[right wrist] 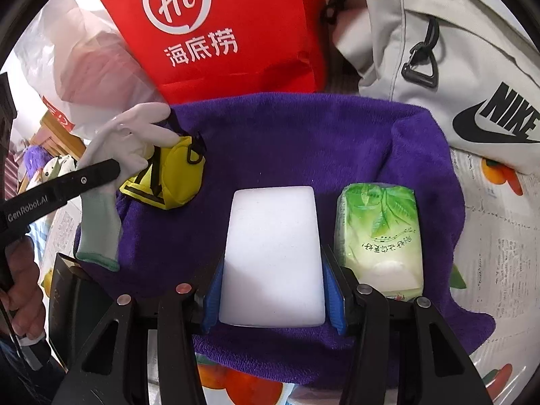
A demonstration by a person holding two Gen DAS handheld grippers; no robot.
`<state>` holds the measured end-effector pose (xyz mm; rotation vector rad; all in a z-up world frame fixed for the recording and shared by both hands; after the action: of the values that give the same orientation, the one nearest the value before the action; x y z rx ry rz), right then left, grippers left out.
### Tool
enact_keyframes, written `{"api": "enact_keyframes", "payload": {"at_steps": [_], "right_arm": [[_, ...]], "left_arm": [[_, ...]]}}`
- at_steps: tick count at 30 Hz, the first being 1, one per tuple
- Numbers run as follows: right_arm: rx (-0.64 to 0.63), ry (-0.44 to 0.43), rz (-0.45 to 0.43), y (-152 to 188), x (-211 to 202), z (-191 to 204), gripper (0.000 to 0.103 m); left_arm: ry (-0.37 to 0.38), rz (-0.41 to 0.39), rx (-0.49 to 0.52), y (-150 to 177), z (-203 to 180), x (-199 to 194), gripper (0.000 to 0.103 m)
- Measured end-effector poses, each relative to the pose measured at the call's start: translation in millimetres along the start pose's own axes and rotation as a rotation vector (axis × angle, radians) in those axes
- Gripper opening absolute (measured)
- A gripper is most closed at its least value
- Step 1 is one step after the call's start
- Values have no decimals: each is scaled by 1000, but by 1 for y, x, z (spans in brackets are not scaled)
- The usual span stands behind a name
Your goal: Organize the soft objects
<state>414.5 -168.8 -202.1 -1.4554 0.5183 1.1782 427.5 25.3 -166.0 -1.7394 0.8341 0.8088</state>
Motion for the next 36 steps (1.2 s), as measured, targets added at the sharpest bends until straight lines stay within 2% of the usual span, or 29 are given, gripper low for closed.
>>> {"api": "enact_keyframes", "payload": {"at_steps": [4,7,8,9,11,15,20,22,24,26,33,36], "right_arm": [[-14,9,11,-2,4,3,53],[-33,9,9,-2,3,6,63],[-38,13,3,-2,2,7,68],[-41,17,-3,-5,2,9,73],[-53,15,-30,-7,-1,12,78],[-46,44,-83,-10,-16,13,78],[-14,27,-175,-5,-50,17,78],[-12,27,-214,2,-63,21,79],[-16,27,-235,12,-75,29,80],[-17,16,-240,24,-87,30,80],[-39,-1,-222,71,-106,60,80],[-92,-6,-205,94,-108,78,80]], "left_arm": [[-5,17,13,3,-2,4,15],[-9,30,15,4,0,8,22],[-16,33,17,5,0,7,29],[-25,34,18,4,0,7,43],[-57,17,29,3,0,2,56],[-44,-3,33,4,1,-10,56],[-48,-27,37,11,7,-28,56],[-54,-63,34,16,10,-42,56],[-43,-66,28,23,15,-54,56],[-12,-59,21,30,19,-66,56],[-1,-78,17,61,33,-103,56],[9,-87,4,75,41,-117,56]]}}
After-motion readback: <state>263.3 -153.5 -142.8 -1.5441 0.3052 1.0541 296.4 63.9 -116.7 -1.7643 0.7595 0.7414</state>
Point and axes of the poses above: each gripper's, at about its wrist camera, not at the fingertips, and x roughly the way its jaws point, z to its left, y to its underside, the point moved 4 cm from there along x, roughly the way its jaws point, and after that the axes turned 8 degrees about -x, right-handed, at the moved point
